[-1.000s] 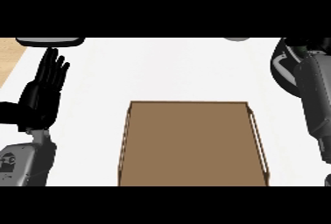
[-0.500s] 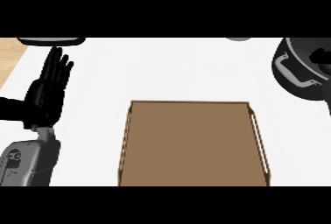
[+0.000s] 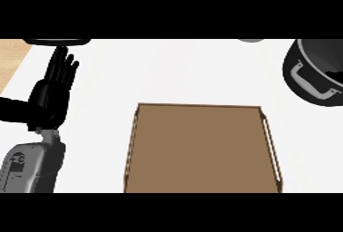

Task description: Pick the squash from the tray and place it in the pot

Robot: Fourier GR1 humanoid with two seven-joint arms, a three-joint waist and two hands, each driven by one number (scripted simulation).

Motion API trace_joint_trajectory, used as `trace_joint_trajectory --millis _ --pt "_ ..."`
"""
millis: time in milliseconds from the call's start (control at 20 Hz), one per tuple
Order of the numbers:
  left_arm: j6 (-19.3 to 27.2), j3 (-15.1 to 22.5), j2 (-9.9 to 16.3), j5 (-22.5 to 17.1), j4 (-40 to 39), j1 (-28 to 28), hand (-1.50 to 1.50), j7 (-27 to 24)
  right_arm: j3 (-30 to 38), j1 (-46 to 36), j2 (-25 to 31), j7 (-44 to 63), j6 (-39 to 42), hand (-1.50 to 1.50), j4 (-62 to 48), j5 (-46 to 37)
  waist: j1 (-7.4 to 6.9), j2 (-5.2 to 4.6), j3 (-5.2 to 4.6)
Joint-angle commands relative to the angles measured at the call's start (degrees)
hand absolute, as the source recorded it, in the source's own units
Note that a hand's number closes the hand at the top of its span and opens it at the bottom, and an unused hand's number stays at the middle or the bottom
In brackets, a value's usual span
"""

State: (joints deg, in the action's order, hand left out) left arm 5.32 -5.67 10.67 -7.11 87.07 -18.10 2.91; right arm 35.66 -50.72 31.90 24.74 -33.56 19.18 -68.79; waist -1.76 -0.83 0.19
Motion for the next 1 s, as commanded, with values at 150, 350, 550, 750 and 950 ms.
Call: trace_joint_trajectory --millis 150,350,550,750,950 --pt "-0.49 0.66 -0.53 0.17 -0.55 -0.28 0.0 -0.11 4.19 -1.86 0.8 -12.28 3.42 -1.5 -3.82 7.61 -0.76 -0.23 0.03" --pt "-0.23 -0.45 0.17 -0.03 -0.41 -0.07 0.0 0.37 5.28 -1.6 -1.25 -20.39 -2.31 -1.5 -0.64 10.48 -0.32 0.02 -0.01" --pt "0.02 1.11 -0.6 0.8 1.56 1.18 0.0 1.04 10.07 -4.08 -2.53 -22.6 -5.72 -1.5 1.6 16.94 -0.31 0.24 -0.03" --pt "0.81 1.43 -1.04 1.17 3.82 2.78 0.0 1.77 15.67 -2.38 -0.69 -27.03 -5.12 -1.5 3.45 24.78 0.41 0.54 -0.03" --pt "-0.55 -0.3 0.01 -0.42 1.44 0.37 0.0 1.79 19.13 -1.65 0.49 -33.24 -4.25 -1.5 4.36 31.15 0.66 0.28 -0.05"
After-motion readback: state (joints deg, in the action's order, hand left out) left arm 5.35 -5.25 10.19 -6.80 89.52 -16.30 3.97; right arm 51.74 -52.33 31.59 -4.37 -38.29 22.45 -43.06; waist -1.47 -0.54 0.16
